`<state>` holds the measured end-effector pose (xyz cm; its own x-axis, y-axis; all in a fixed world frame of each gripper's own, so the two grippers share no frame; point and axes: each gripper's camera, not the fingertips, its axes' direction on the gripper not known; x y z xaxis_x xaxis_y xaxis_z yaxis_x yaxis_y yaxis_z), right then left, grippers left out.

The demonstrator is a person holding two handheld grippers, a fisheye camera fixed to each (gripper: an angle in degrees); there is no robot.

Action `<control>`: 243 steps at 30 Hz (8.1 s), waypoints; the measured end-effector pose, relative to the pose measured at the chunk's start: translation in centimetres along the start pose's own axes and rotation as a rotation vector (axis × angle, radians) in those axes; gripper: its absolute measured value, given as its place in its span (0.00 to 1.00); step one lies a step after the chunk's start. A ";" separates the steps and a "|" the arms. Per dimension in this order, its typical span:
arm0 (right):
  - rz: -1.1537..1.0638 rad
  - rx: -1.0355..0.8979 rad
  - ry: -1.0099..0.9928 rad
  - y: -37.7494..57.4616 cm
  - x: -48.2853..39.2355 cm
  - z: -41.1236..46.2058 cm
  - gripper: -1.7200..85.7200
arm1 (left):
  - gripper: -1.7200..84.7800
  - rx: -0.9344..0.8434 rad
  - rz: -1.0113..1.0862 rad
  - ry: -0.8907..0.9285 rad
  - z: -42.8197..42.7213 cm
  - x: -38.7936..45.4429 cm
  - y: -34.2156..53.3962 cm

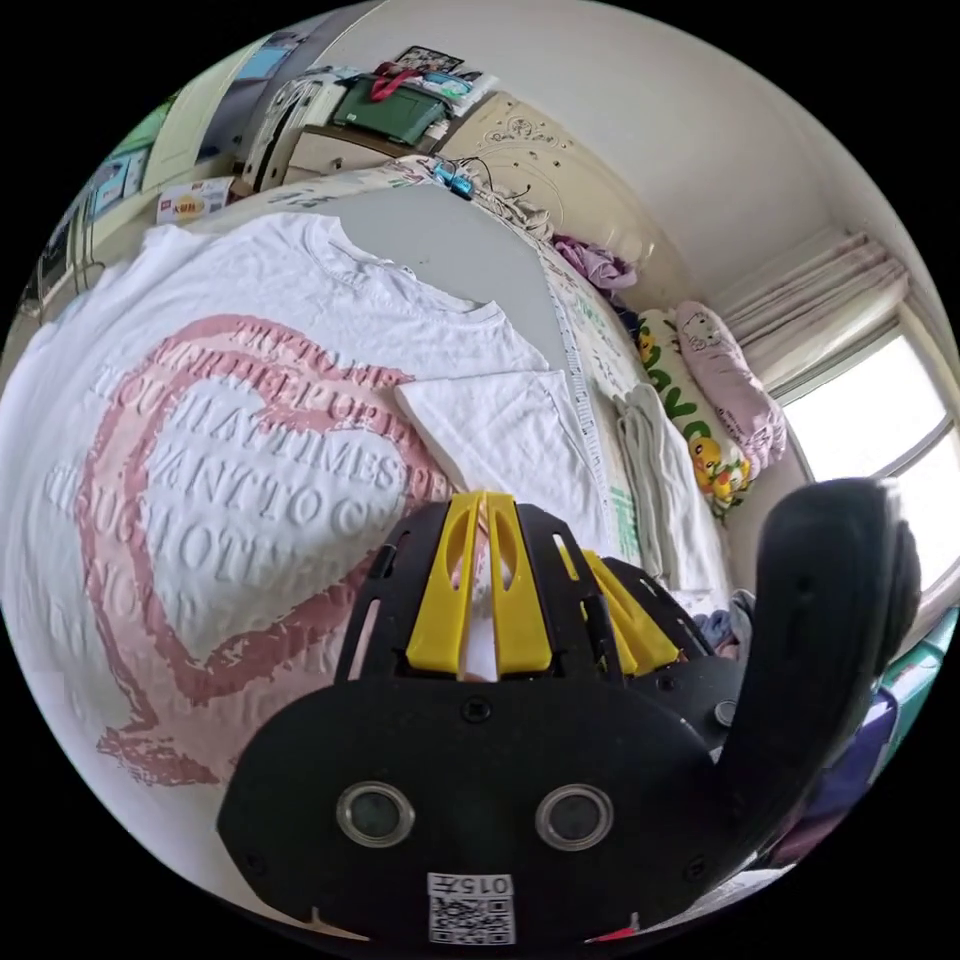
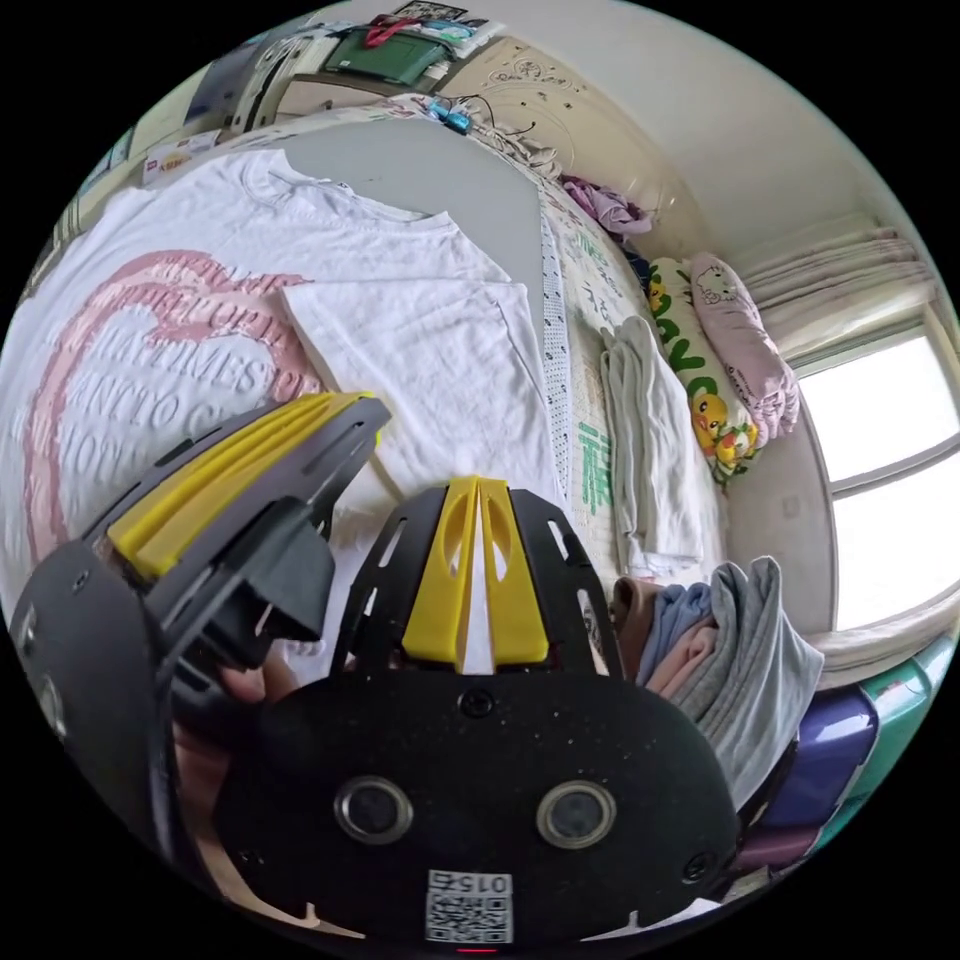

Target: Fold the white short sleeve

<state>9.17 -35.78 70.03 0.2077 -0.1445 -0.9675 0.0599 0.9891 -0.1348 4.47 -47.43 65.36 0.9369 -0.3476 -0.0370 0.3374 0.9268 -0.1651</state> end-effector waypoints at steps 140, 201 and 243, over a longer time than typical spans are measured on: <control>-0.650 0.281 -0.712 -17.5 -53.0 5.1 0.12 | 0.03 0.000 0.041 0.120 -7.7 -63.9 -9.8; -0.992 0.283 -0.816 -10.1 -20.5 0.9 0.11 | 0.09 -0.108 0.825 -0.116 -12.5 -40.7 -4.5; -0.482 0.091 -0.647 -11.8 -13.6 -2.0 0.01 | 0.04 -0.150 1.068 -0.061 -9.4 -31.8 3.0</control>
<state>3.72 -45.41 84.31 0.6604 -0.5707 -0.4881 0.3608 0.8111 -0.4603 -25.16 -34.93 56.81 0.7443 0.6416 -0.1851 -0.6678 0.7181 -0.1961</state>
